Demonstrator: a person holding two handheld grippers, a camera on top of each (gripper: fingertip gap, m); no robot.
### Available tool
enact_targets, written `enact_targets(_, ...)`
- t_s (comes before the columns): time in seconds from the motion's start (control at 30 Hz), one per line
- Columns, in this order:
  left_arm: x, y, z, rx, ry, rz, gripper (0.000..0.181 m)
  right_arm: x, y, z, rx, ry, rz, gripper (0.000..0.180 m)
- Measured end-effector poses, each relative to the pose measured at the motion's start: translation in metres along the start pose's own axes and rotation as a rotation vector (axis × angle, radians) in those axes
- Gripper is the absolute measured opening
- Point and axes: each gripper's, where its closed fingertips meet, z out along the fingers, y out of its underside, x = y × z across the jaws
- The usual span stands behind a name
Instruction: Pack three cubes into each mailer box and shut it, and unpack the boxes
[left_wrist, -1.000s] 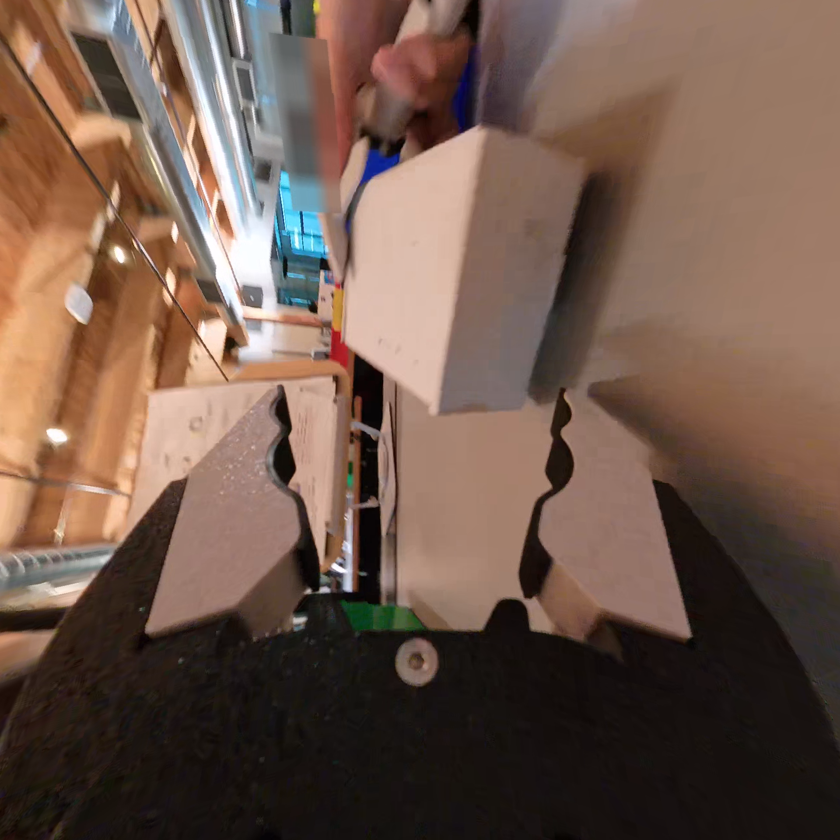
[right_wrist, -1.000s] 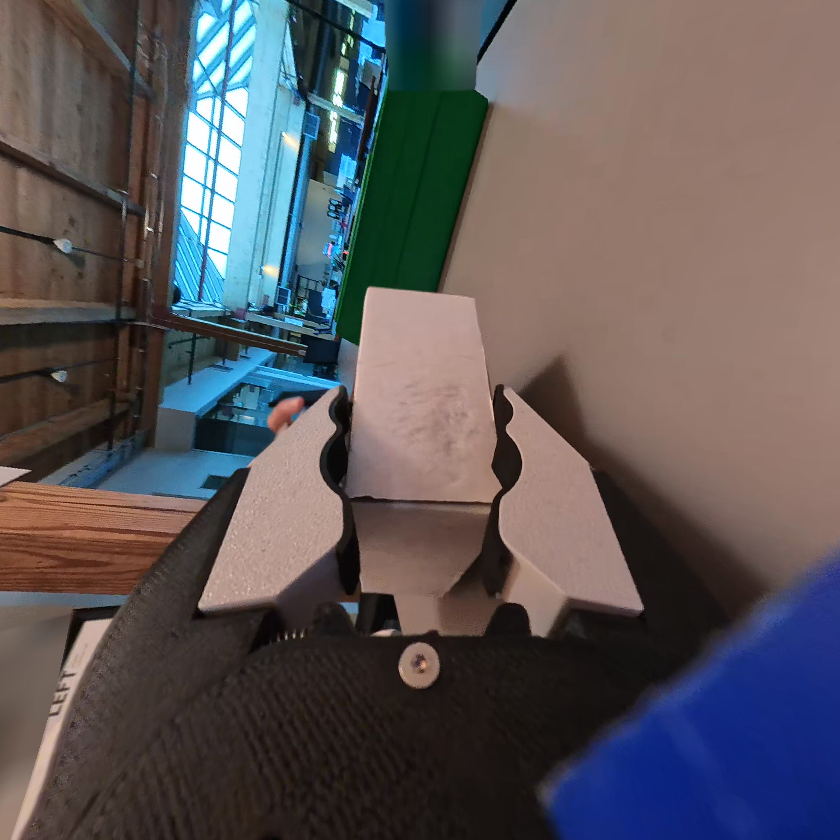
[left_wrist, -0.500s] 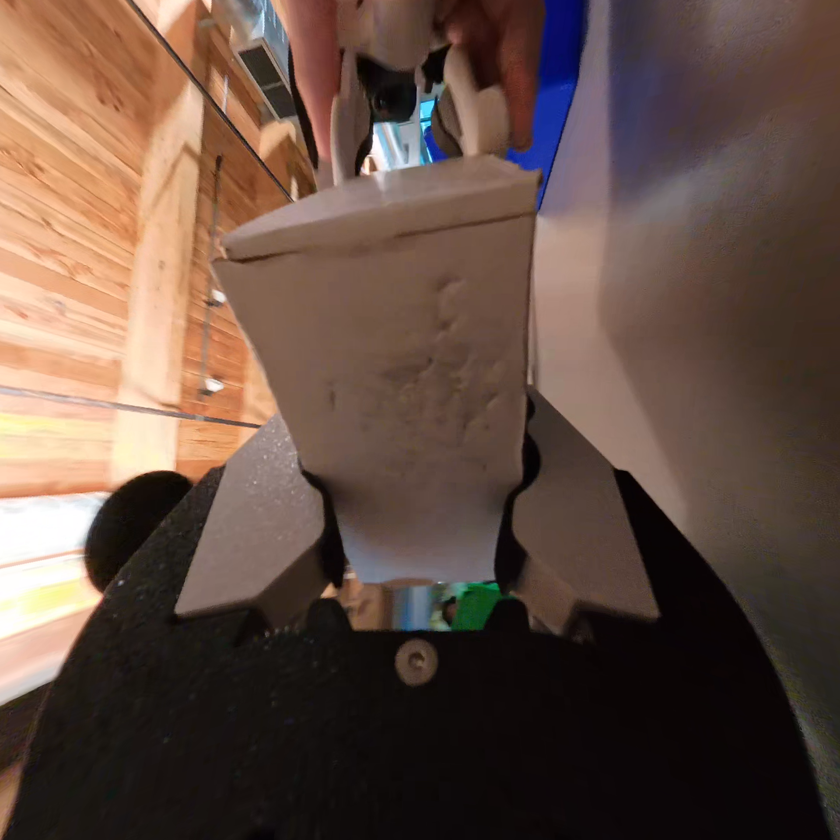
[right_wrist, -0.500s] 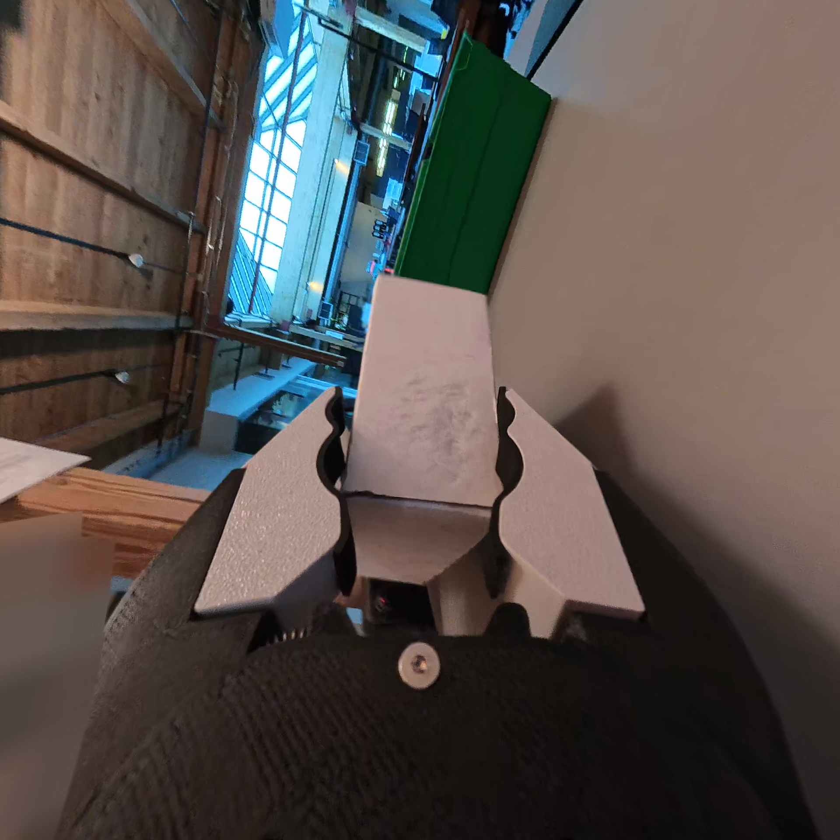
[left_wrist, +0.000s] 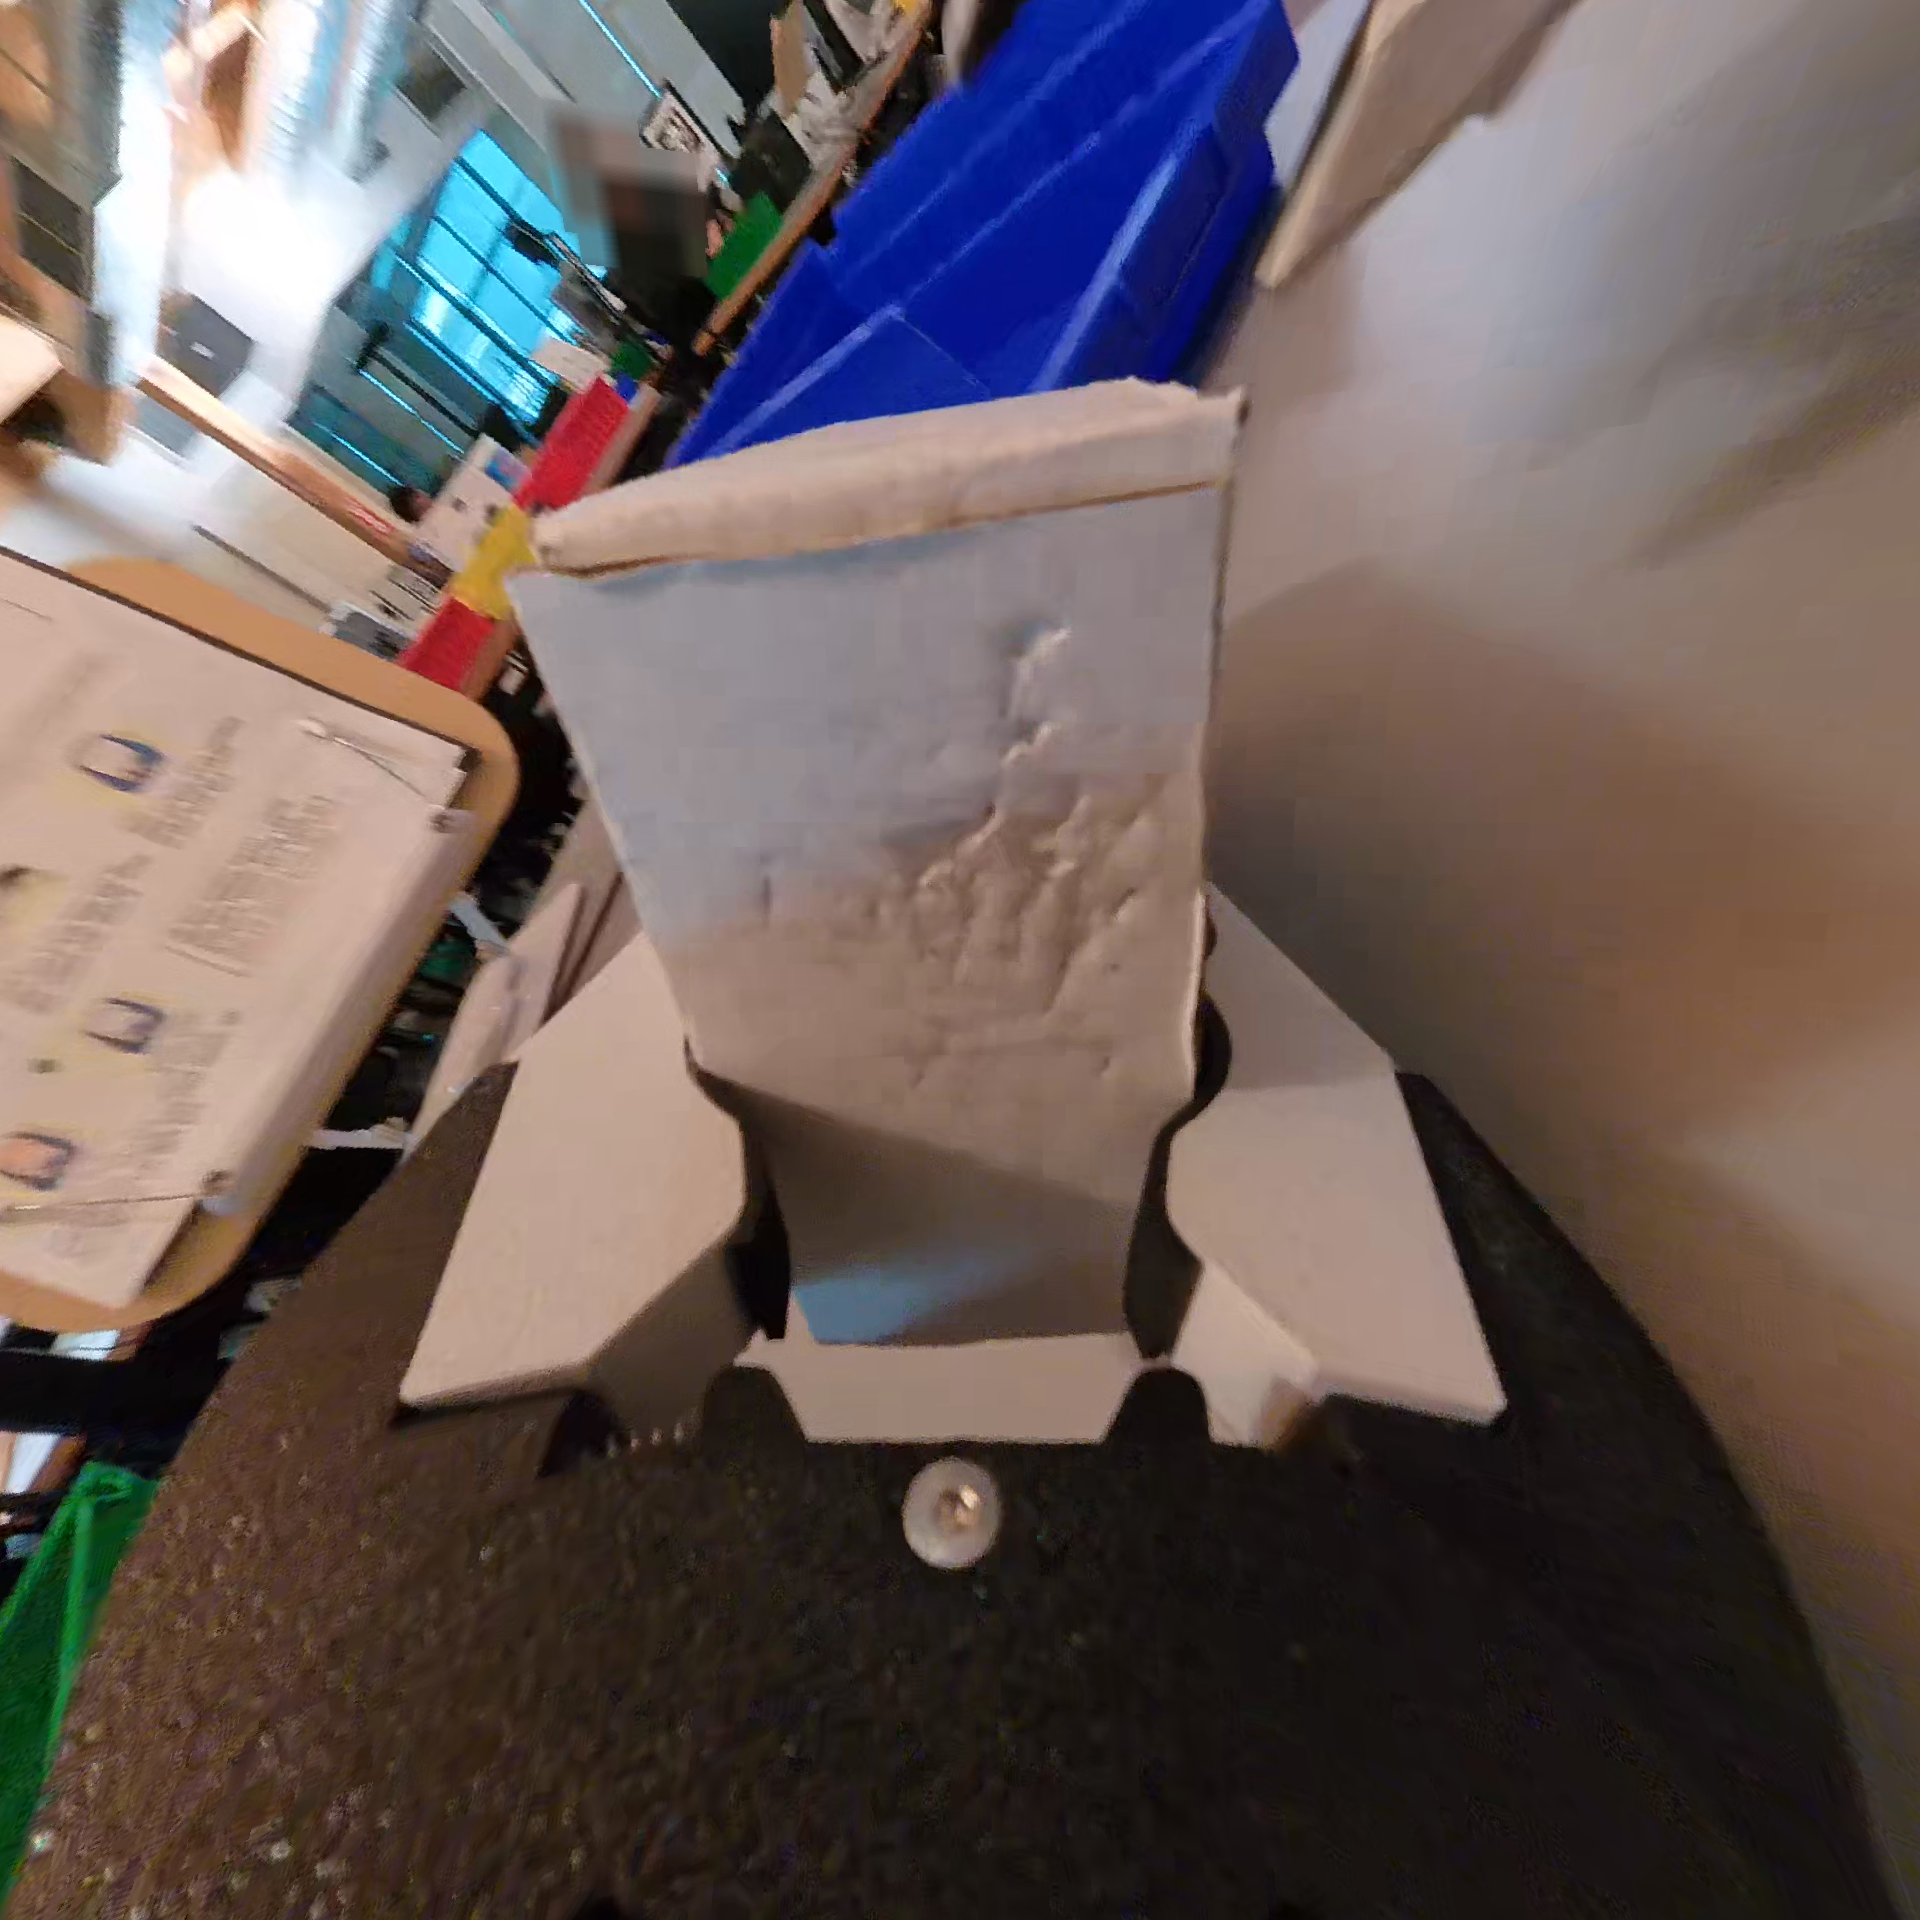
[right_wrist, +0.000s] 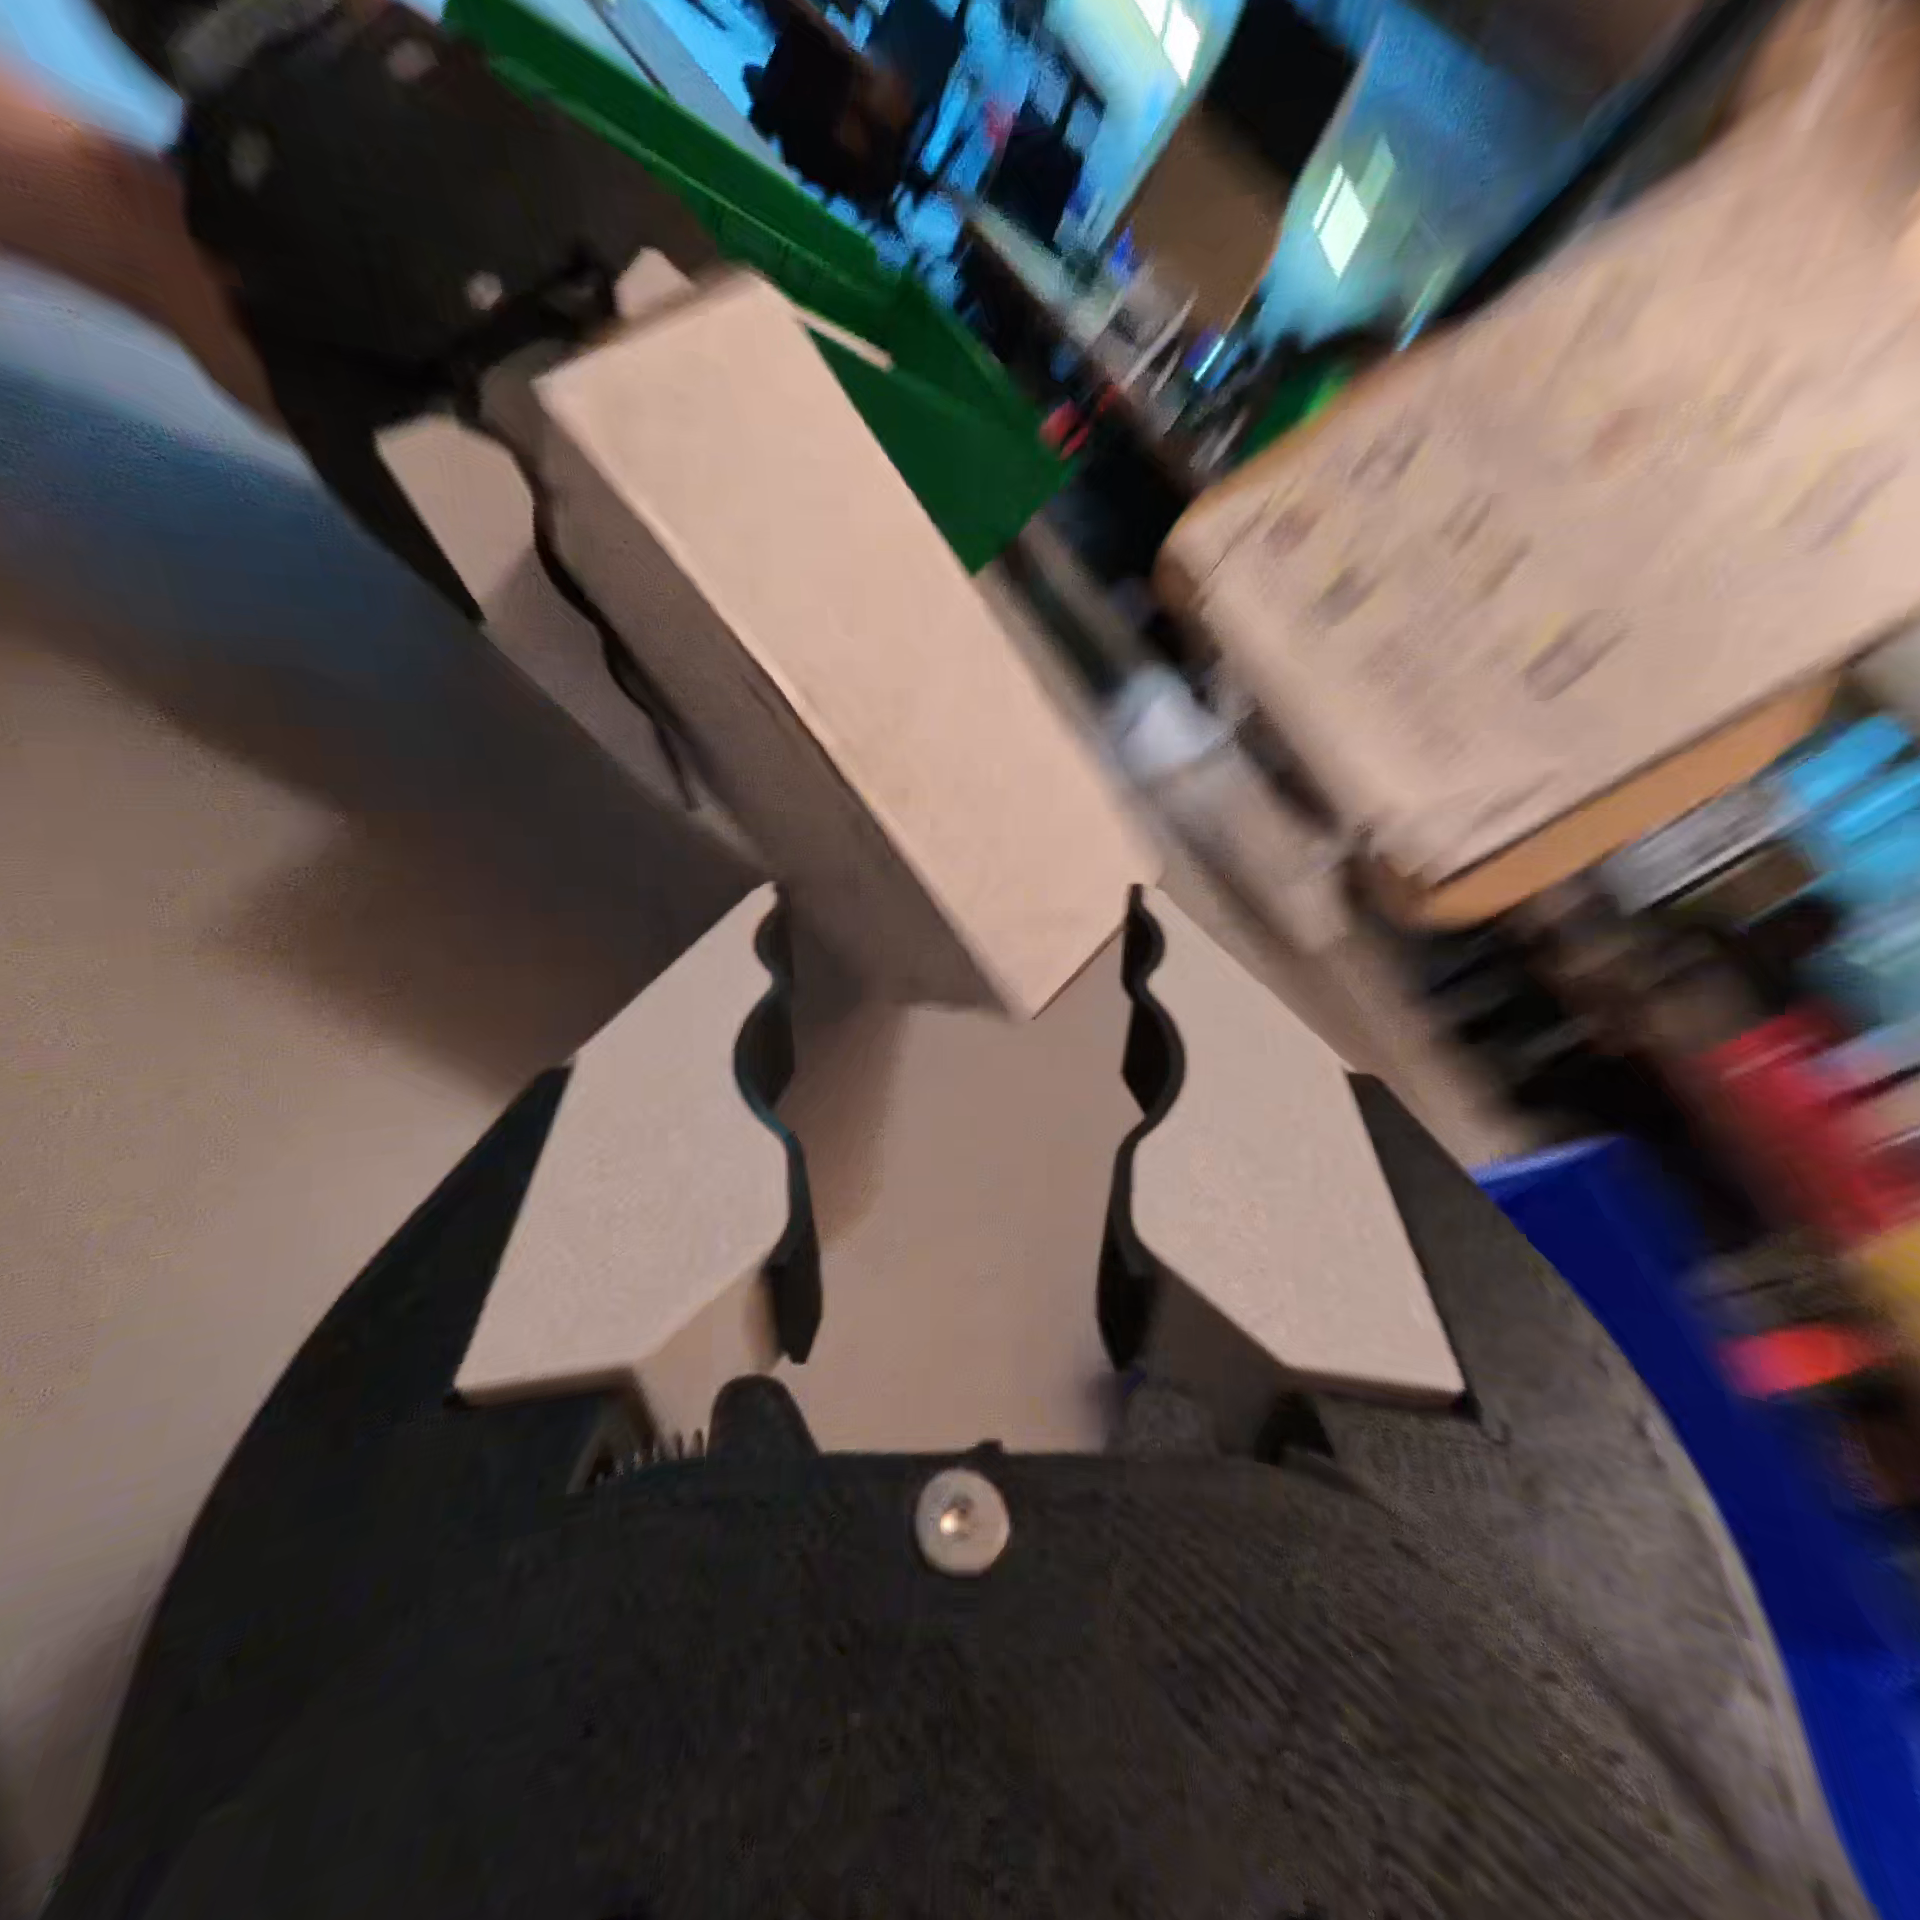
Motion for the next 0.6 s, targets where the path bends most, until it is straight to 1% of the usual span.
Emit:
enact_targets(0.03,0.002,0.004,0.003,0.0,0.006,-0.009,0.079,0.0,-0.005,0.0,0.033,0.074,-0.213,0.051)
enact_targets(0.07,0.002,0.006,0.004,0.009,0.006,-0.025,0.079,0.0,-0.008,0.002,0.042,0.137,-0.391,0.04)
enact_targets(0.1,0.002,0.008,0.005,0.012,0.009,-0.039,0.079,-0.004,-0.006,0.007,0.032,0.157,-0.523,0.033)
enact_targets(0.17,0.002,0.013,0.006,0.0,0.009,-0.03,0.079,-0.019,0.004,0.018,0.009,0.109,-0.668,0.031)
enact_targets(0.27,0.005,0.021,0.005,-0.02,0.007,0.002,0.078,-0.015,0.003,0.025,0.018,0.166,-0.733,0.029)
enact_targets(0.43,0.006,0.029,0.005,-0.049,0.012,0.025,0.076,-0.022,0.005,0.029,0.028,0.118,-0.856,0.027)
enact_targets(0.53,0.006,0.033,0.008,-0.071,0.009,0.043,0.075,-0.026,0.01,0.028,0.005,0.121,-0.988,0.017)
enact_targets(0.6,0.006,0.034,0.009,-0.081,0.011,0.052,0.075,-0.028,0.012,0.027,-0.006,0.124,-1.014,0.012)
